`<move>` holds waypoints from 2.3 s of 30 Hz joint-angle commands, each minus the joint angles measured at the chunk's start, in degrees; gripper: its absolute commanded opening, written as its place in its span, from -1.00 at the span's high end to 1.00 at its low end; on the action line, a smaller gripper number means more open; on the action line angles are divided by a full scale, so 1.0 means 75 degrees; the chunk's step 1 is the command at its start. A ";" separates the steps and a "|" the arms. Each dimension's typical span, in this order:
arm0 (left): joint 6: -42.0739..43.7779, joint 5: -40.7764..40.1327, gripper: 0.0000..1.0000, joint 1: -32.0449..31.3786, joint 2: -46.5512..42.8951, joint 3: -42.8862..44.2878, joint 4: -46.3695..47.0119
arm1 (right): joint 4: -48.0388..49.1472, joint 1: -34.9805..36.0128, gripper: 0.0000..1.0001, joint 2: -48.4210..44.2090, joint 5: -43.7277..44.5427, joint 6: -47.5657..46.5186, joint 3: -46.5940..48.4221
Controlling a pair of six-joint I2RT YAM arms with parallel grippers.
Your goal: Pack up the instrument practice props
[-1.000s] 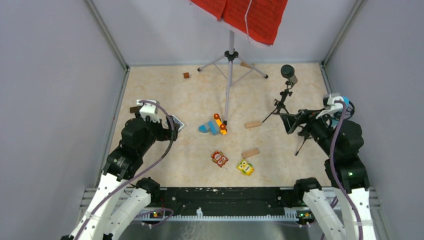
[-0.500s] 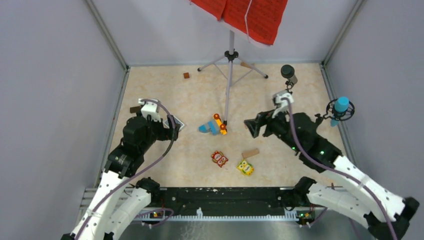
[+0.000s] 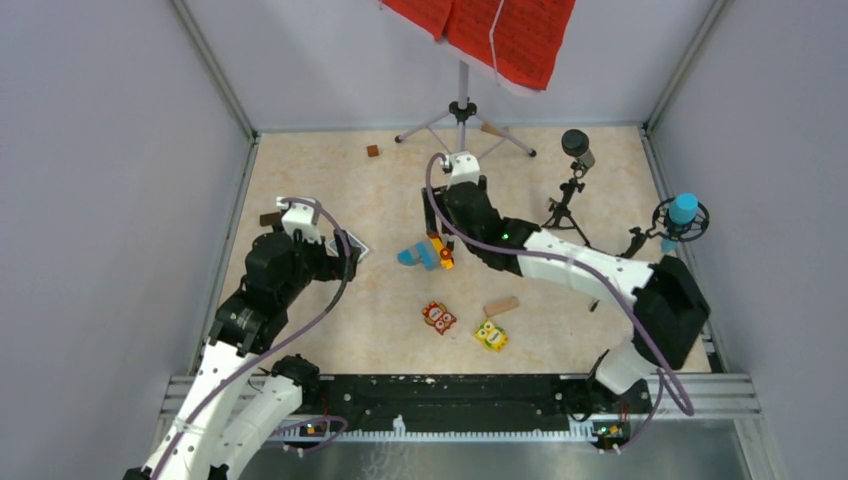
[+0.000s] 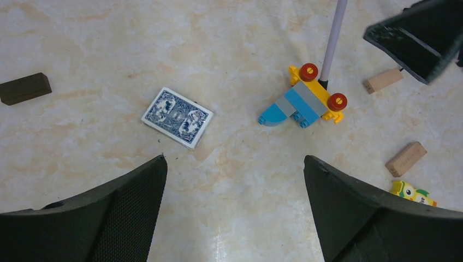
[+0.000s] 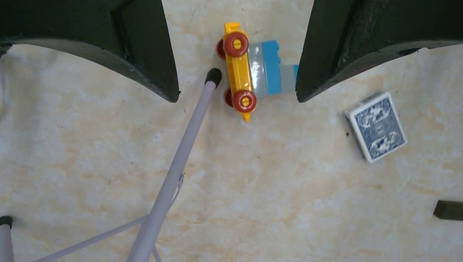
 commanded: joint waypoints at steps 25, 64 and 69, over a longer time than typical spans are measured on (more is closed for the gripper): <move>0.0126 0.0370 -0.97 0.0229 -0.0181 -0.0007 0.0296 | 0.1438 -0.2540 -0.56 0.4576 -0.0206 -0.0358 0.4431; 0.0196 0.0715 -0.97 0.0721 0.0034 -0.0050 0.0377 | 0.3268 -0.3072 0.86 0.3453 -0.7080 -0.3404 0.2045; 0.0196 0.0730 -0.98 0.0746 0.0060 -0.0034 0.0371 | 0.2911 -0.2990 0.86 0.3129 -0.8207 -0.3684 0.1754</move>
